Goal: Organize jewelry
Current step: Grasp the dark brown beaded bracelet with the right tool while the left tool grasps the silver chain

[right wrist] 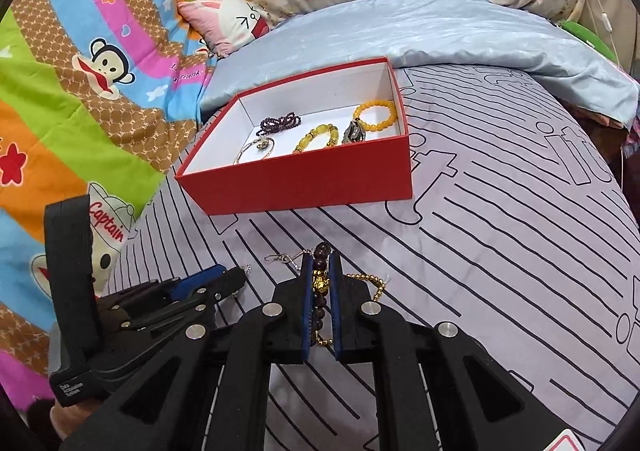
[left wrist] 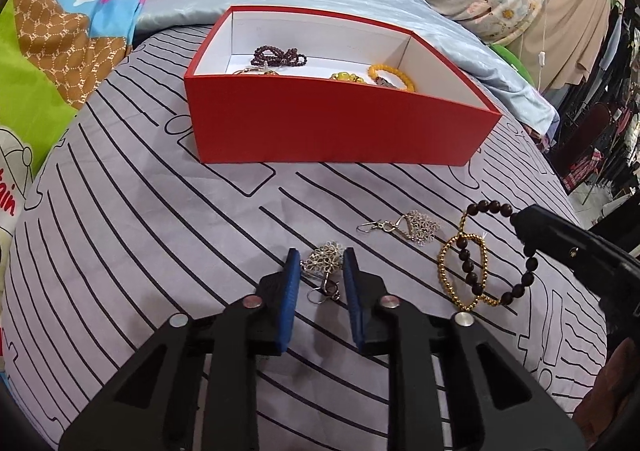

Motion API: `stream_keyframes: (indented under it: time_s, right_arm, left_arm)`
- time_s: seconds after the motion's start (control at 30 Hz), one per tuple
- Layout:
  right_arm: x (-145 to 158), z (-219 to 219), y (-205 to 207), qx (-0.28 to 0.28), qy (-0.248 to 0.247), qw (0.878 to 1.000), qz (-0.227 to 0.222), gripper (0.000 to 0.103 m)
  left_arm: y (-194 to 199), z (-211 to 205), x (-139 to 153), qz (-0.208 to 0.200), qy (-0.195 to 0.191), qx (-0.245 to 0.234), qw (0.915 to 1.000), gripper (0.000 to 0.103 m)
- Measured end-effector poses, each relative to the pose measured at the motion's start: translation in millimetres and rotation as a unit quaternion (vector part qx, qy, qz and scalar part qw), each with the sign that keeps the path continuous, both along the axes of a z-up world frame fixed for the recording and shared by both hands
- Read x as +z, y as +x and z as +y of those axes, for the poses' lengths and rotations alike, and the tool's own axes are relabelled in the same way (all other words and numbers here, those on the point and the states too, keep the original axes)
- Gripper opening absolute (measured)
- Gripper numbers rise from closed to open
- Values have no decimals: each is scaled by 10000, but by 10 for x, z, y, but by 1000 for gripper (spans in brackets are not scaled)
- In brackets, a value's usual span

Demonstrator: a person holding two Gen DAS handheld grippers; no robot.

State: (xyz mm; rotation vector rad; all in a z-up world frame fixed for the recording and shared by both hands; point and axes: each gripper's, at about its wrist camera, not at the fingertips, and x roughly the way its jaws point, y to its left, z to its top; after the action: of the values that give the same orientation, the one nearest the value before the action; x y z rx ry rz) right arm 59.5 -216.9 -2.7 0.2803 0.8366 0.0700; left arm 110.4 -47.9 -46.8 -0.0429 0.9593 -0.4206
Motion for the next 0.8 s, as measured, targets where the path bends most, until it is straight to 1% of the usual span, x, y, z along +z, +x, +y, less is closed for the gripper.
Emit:
stream_keyframes:
  time_s: [0.07, 0.23, 0.5, 0.6, 0.67, 0.8]
  right_arm:
    - [36, -18, -18, -18, -33, 10000, -41, 7]
    - [114, -82, -43, -106, -78, 9998, -114, 7]
    - [139, -192, -88, -256, -150, 9995, -134, 7]
    - [146, -250, -100, -330, -127, 9993, -129, 7]
    - [158, -267, -107, -342, -140, 9992, -146, 7]
    - [190, -272, -126, -342, -126, 9991, -204, 7]
  left_arm:
    - [-5, 6, 14, -26, -11, -1, 10000, 16]
    - [-4, 14, 56, -43, -63, -46, 10000, 11]
    - [-21, 28, 100, -7, -129, -100, 9999, 10]
    - [-30, -5, 119, -60, -108, -148, 9998, 10]
    - [-25, -12, 121, -53, -128, -182, 9997, 3]
    - [-31, -15, 170, -102, -149, -195, 9996, 0]
